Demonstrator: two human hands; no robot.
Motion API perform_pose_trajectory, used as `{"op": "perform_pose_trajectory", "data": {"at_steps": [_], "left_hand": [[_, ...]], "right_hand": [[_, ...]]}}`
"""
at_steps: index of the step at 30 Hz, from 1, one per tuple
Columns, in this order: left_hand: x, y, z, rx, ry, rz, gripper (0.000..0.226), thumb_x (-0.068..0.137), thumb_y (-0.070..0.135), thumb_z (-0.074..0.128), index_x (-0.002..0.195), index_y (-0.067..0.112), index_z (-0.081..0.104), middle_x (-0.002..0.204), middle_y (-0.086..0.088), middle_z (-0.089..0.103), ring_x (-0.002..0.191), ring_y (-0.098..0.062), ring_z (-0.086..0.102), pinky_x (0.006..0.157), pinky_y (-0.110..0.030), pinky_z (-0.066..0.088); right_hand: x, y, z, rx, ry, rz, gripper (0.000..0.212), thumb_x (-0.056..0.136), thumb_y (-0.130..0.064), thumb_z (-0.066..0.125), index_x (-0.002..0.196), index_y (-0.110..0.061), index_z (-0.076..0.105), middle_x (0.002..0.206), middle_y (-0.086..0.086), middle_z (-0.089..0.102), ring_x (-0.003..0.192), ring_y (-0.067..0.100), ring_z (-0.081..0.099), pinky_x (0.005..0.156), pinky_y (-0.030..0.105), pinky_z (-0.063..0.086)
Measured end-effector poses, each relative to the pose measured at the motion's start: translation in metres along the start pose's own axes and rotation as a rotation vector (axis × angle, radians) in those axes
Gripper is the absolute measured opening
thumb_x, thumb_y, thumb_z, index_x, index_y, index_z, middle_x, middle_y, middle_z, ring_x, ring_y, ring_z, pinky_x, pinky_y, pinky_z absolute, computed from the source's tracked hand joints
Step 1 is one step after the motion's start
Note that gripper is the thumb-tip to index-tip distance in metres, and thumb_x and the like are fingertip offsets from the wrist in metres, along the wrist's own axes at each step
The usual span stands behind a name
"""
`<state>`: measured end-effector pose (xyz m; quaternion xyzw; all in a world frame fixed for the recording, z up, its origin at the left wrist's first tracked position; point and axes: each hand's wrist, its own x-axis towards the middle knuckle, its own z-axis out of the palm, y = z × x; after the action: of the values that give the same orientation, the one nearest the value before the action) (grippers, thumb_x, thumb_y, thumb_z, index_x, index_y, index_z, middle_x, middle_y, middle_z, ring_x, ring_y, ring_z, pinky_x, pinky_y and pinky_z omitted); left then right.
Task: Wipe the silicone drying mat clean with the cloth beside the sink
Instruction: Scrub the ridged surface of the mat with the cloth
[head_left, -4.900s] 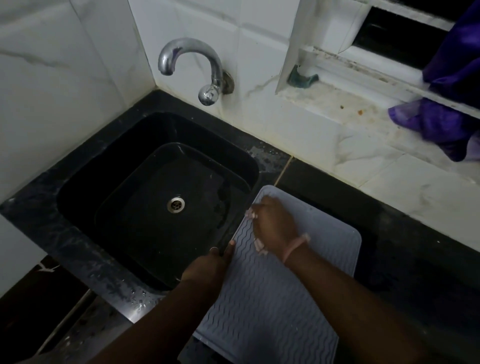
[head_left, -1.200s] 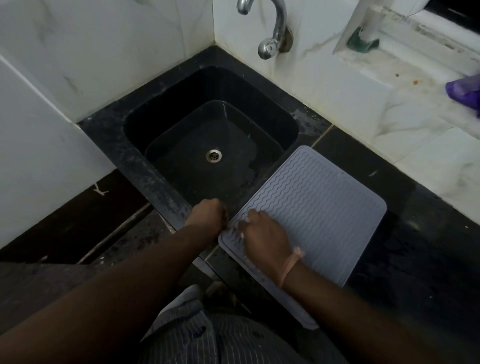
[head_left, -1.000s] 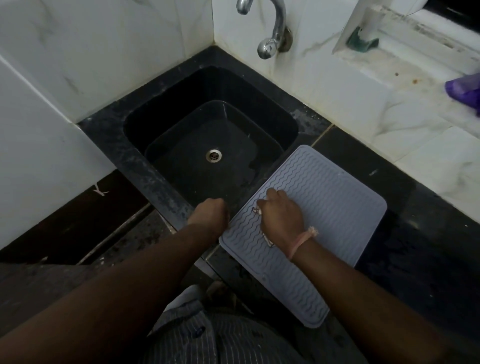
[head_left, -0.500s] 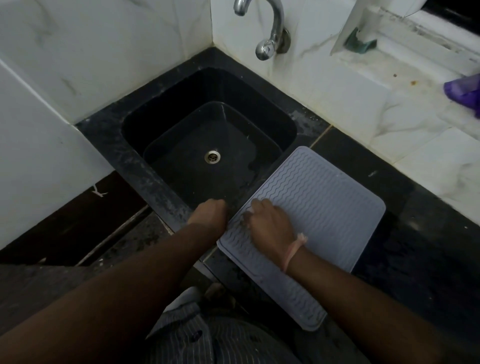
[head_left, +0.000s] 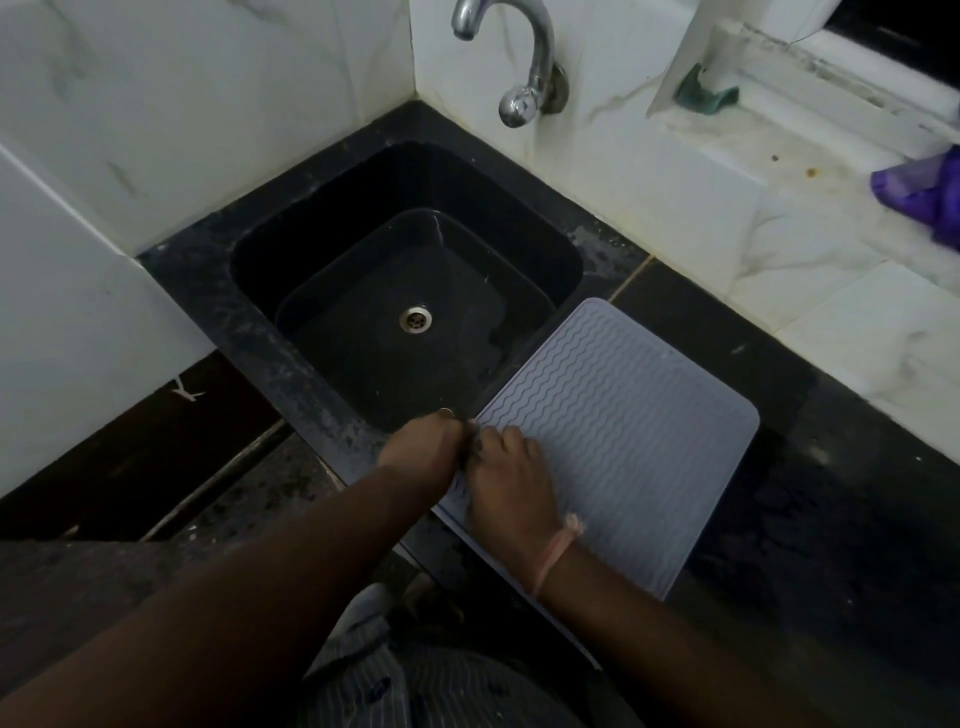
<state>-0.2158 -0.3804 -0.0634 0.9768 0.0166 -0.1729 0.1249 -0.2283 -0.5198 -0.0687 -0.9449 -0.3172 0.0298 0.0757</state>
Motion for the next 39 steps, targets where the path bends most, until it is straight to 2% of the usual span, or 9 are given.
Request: {"op": "perform_pose_trajectory", "data": {"at_steps": [4,7,9,14,19,22,30,35,39], "left_hand": [[0.001,0.002,0.002,-0.008,-0.001,0.006,0.042,0.112,0.034,0.028,0.128,0.021,0.065,0.110,-0.009,0.059,0.102,-0.029,0.066,0.081,-0.034,0.049],[0.002,-0.001,-0.001,-0.016,-0.037,-0.022,0.043,0.111,0.035,0.030,0.125,0.020,0.067,0.109,-0.011,0.061,0.102,-0.030,0.066,0.083,-0.036,0.050],[0.001,0.002,-0.005,-0.005,-0.068,-0.028,0.037,0.110,0.033,0.035,0.127,0.021,0.065,0.110,-0.011,0.061,0.104,-0.030,0.065,0.085,-0.037,0.053],[0.001,0.006,-0.006,0.028,-0.078,-0.013,0.034,0.111,0.033,0.034,0.124,0.015,0.060,0.109,-0.008,0.061,0.100,-0.024,0.064,0.088,-0.041,0.057],[0.007,0.019,-0.009,0.000,-0.064,-0.012,0.024,0.101,0.018,0.056,0.124,0.018,0.062,0.116,-0.007,0.061,0.102,-0.022,0.065,0.084,-0.034,0.056],[0.011,0.026,-0.011,-0.041,-0.041,0.034,0.023,0.101,0.017,0.056,0.123,0.019,0.065,0.115,-0.007,0.060,0.102,-0.024,0.066,0.084,-0.035,0.056],[0.016,0.026,-0.009,-0.068,-0.092,0.014,0.019,0.103,0.019,0.054,0.120,0.015,0.063,0.116,-0.006,0.059,0.098,-0.017,0.062,0.086,-0.033,0.055],[0.019,0.025,-0.006,-0.052,-0.140,0.044,0.042,0.102,0.023,0.056,0.142,0.014,0.047,0.135,-0.011,0.055,0.114,-0.020,0.060,0.096,-0.032,0.054],[0.029,0.025,-0.009,-0.024,-0.161,0.078,0.081,0.101,0.025,0.057,0.163,0.027,0.005,0.149,-0.018,0.038,0.109,-0.023,0.061,0.089,-0.036,0.057]], "right_hand": [[-0.001,0.008,0.006,-0.012,-0.059,0.079,0.041,0.082,-0.022,0.043,0.117,-0.017,0.065,0.115,0.010,0.055,0.098,0.035,0.052,0.078,0.049,0.047],[0.008,0.024,0.008,-0.064,-0.070,-0.060,0.041,0.089,-0.018,0.043,0.123,-0.014,0.064,0.107,0.012,0.059,0.092,0.034,0.059,0.072,0.045,0.050],[0.019,0.044,-0.001,-0.077,-0.062,-0.123,0.039,0.093,-0.023,0.041,0.124,-0.018,0.064,0.108,0.010,0.059,0.097,0.030,0.057,0.078,0.045,0.050],[0.059,0.104,-0.021,-0.098,-0.019,0.111,0.040,0.093,-0.014,0.050,0.130,-0.017,0.065,0.123,0.012,0.057,0.113,0.029,0.053,0.093,0.042,0.050],[0.052,0.085,-0.016,-0.054,-0.037,0.095,0.034,0.090,-0.015,0.066,0.124,-0.019,0.068,0.122,0.010,0.057,0.112,0.028,0.052,0.090,0.041,0.052],[0.029,0.058,-0.008,0.003,-0.034,0.019,0.019,0.097,-0.023,0.059,0.112,-0.020,0.070,0.114,0.006,0.056,0.104,0.025,0.052,0.083,0.040,0.051],[0.046,0.088,-0.018,-0.043,-0.009,-0.015,0.032,0.092,-0.021,0.062,0.124,-0.020,0.067,0.121,0.008,0.055,0.111,0.025,0.051,0.090,0.038,0.050],[0.089,0.138,-0.028,-0.112,-0.006,0.178,0.042,0.092,-0.013,0.059,0.133,-0.020,0.065,0.129,0.010,0.054,0.116,0.029,0.051,0.094,0.040,0.049],[0.079,0.117,-0.029,-0.088,0.014,0.151,0.036,0.090,-0.015,0.064,0.126,-0.019,0.068,0.126,0.009,0.054,0.114,0.027,0.050,0.093,0.039,0.049]]}}
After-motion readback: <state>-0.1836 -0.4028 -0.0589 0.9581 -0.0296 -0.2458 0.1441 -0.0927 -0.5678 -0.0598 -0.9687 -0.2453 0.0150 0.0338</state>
